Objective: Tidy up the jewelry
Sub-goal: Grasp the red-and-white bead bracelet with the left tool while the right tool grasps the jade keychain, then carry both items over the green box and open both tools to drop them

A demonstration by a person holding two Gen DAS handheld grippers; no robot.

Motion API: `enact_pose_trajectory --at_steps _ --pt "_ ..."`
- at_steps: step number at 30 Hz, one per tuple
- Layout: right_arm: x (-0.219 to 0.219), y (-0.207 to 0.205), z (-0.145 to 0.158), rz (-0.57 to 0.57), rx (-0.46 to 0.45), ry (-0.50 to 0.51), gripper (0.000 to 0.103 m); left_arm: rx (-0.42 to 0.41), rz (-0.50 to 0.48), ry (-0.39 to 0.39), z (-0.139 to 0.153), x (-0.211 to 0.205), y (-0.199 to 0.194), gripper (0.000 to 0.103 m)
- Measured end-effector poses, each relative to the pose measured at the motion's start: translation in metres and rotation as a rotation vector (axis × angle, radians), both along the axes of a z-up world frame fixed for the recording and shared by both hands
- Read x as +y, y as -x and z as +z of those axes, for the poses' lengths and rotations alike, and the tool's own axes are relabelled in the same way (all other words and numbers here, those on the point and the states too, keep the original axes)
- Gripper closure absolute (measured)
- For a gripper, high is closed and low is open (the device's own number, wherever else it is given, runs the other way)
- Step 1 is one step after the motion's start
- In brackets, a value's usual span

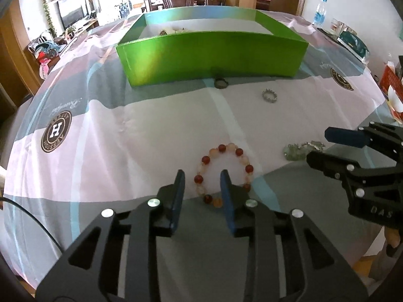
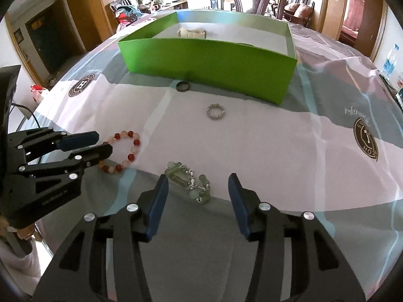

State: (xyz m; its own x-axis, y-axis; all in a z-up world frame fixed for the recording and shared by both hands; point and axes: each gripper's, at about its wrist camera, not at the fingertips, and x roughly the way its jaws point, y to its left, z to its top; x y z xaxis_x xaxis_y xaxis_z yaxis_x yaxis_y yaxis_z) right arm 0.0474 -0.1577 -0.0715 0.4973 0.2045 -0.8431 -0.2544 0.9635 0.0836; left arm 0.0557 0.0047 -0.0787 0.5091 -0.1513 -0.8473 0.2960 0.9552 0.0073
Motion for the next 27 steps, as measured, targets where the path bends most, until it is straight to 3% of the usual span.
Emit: enact_pose_trajectory --at_steps 6,7,8,9,15,23,27 --pt "0.006 -0.003 -0.008 -0.018 -0.001 0.037 0.058 0.003 0.016 0.005 -0.006 -0.001 -0.004 0.074" --pt "0.008 -0.004 -0.009 -0.013 0.003 0.032 0.071 0.003 0.018 0.009 -0.006 -0.001 -0.004 0.075" --pt "0.009 -0.004 -0.011 -0.007 0.012 0.023 0.085 0.003 0.020 0.014 -0.006 0.000 -0.004 0.085" --pt "0.010 -0.005 -0.011 -0.005 0.020 0.016 0.088 0.005 0.021 0.021 -0.005 0.001 -0.004 0.091" --pt "0.008 -0.002 -0.002 -0.004 0.007 -0.005 0.091 -0.019 0.025 0.056 0.007 0.008 -0.002 0.095" --pt "0.004 0.007 0.050 -0.010 -0.135 -0.017 0.091 -0.137 0.030 0.098 0.056 0.017 0.009 0.095" --pt "0.010 0.010 0.047 0.000 -0.127 -0.021 0.091 -0.171 0.034 0.107 0.070 0.018 0.019 0.095"
